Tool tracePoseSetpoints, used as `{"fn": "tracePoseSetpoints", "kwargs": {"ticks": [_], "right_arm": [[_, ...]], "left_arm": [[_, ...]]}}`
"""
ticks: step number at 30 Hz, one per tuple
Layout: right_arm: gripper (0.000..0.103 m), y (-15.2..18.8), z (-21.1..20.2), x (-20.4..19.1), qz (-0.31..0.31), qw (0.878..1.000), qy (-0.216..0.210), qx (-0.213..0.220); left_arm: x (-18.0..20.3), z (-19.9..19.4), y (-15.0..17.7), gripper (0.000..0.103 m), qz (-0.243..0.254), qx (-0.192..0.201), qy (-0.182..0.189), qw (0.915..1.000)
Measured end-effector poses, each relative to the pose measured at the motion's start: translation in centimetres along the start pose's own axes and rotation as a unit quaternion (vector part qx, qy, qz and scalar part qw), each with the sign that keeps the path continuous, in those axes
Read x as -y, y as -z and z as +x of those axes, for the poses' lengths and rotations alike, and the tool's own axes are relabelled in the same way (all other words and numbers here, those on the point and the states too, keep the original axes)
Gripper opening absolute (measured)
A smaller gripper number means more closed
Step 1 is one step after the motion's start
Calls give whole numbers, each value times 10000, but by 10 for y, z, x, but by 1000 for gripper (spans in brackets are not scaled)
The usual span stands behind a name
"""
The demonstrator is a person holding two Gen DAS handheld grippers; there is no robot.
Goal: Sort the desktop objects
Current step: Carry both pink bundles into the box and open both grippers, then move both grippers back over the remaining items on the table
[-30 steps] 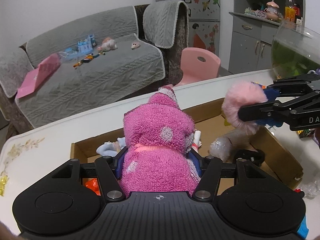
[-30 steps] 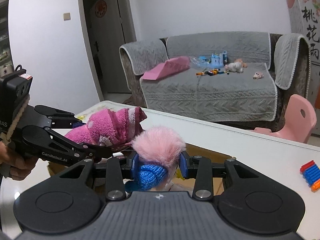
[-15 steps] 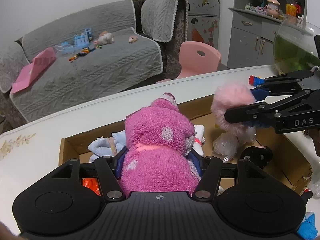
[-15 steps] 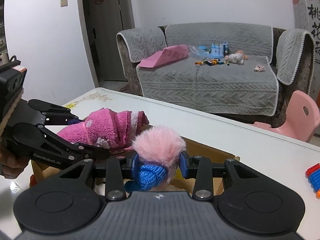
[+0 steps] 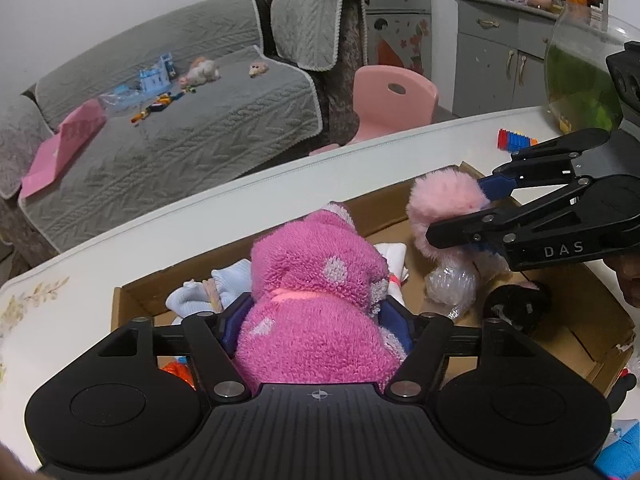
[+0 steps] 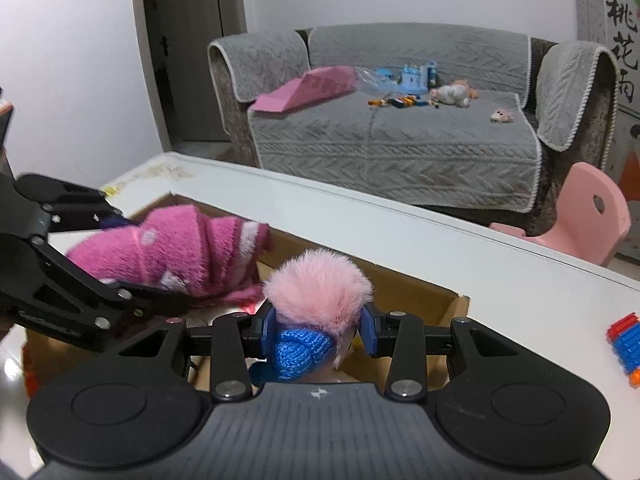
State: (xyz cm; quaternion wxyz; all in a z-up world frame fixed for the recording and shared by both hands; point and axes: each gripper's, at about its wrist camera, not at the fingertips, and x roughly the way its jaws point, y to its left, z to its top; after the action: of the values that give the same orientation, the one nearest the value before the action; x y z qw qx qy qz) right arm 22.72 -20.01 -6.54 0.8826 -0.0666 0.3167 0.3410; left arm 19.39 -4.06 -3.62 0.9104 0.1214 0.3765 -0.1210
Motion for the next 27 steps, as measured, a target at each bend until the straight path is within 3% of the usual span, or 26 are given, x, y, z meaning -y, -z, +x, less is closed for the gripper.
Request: {"fn": "tracePoseSetpoints", "kwargs": {"ticks": [3,7,12,17,24,27], "right_arm": [[43,1,-3,0,39,10000,61,52],[72,2,-11,-3,9,9996,174,207],[75,0,-32,-9,-100,9990,198,394],[82,6,-82,-16,-46,9964,210,822],[91,68,-163,-39,16,9926,348,1165],[92,97,-175,-43,157,9939,343,1039]], "left_arm": [[1,-4,2,86,-7,80,-70,9999],[5,-13,5,94,55,200,-173,9996],[11,-45,16,95,162,485,-256,9984],[16,-101,41,102,54,872,-192,9960],[46,-181,108,103,79,1223,355,9918],[58,-185,135,103,-193,1032,809,9912]]}}
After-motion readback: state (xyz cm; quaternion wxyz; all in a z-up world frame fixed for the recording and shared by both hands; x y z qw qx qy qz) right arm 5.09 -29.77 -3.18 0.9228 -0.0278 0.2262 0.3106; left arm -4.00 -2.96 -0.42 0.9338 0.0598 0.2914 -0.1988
